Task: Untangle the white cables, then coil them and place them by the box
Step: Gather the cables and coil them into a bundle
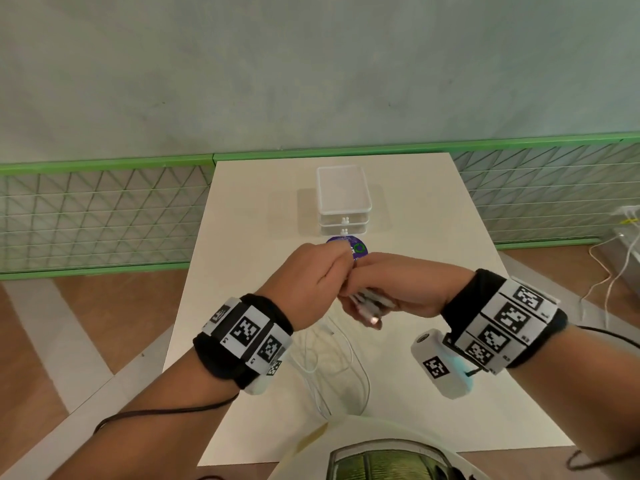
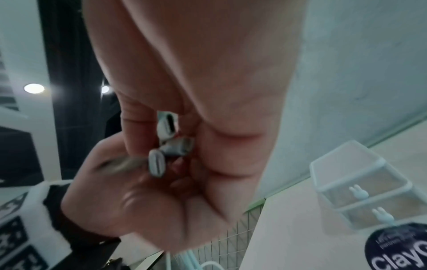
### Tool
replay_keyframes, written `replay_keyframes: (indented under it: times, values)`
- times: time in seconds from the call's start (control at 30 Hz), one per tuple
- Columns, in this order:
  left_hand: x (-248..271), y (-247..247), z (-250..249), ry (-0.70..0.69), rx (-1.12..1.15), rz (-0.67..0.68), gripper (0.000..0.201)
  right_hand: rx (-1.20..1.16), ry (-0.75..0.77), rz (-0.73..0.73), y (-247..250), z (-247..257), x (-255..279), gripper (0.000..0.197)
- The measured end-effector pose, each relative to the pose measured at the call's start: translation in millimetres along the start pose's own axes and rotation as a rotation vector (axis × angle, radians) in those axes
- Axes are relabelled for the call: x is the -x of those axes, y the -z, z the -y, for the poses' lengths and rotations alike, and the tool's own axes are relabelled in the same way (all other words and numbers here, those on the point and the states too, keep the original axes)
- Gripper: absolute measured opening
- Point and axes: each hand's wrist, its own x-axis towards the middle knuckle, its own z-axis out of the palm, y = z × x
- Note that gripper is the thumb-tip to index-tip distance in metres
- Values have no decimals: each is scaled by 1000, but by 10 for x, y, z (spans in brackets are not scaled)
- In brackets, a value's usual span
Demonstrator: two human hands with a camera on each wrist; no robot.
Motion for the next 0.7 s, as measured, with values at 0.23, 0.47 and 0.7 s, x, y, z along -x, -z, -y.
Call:
replay_keyframes:
  times: [0.23, 0.47, 0.7]
  values:
    - [-44, 19, 53, 175, 388, -60, 30, -115, -1, -94, 59, 50, 1, 40]
    - [8, -59, 199, 361, 640, 119, 39, -443, 240, -322, 186, -42, -79, 52]
    - [-14, -131, 184, 412, 609, 30, 37, -499, 239, -444, 121, -108, -198, 49]
